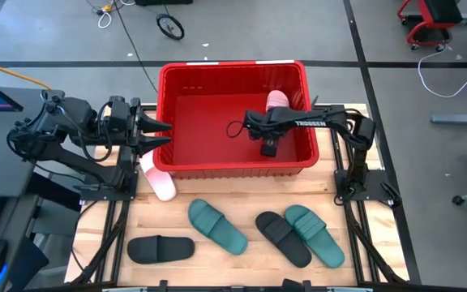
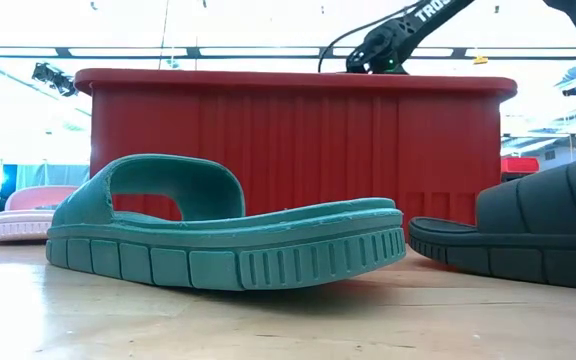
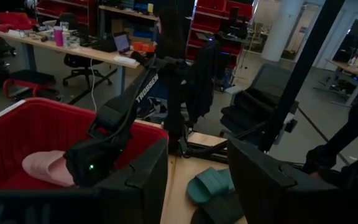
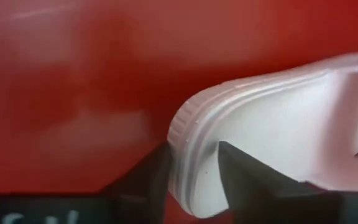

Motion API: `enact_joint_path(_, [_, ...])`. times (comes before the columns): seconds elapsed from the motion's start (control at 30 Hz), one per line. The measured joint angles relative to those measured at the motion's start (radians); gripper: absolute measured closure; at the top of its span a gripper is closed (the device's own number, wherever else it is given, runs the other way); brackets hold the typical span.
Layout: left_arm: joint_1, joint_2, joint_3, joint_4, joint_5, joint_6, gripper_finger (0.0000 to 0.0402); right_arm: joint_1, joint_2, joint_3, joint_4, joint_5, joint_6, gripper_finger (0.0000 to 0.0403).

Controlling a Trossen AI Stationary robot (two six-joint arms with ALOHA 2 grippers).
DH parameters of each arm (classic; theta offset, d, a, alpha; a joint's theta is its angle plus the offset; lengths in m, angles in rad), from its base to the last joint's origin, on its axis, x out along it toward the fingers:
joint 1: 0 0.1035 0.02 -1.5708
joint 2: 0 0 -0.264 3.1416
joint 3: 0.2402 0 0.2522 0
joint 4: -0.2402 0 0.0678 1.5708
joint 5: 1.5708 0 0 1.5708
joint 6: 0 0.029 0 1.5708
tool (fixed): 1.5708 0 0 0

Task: Pick and place slides into bin
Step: Put the right pink slipper into the red bin, then put the pink slipper into the red bin

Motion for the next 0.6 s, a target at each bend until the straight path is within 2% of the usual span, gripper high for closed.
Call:
enact_joint_path(0.17, [0.000, 0.000, 0.000, -0.003, 0.000, 0.000, 0.0230, -0.010, -0.032, 0.000, -0.057, 0.008, 0.110, 0.0211])
enact_joint_path(0.33, [0.000, 0.000, 0.000, -0.045, 0.000, -0.027, 0.0230, 0.023, -0.152, 0.000, -0.152, 0.024, 0.235, 0.0196])
enact_joint_path(0.5, [0.000, 0.001, 0.000, -0.296, 0.011, -0.212, 0.0230, 0.104, -0.372, 0.001, -0.148, 0.005, 0.349, 0.0204])
enact_joint_path(0.6, [-0.001, 0.020, 0.000, -0.499, 0.115, -0.393, 0.0230, 0.166, -0.518, 0.001, -0.111, -0.012, 0.461, 0.0211])
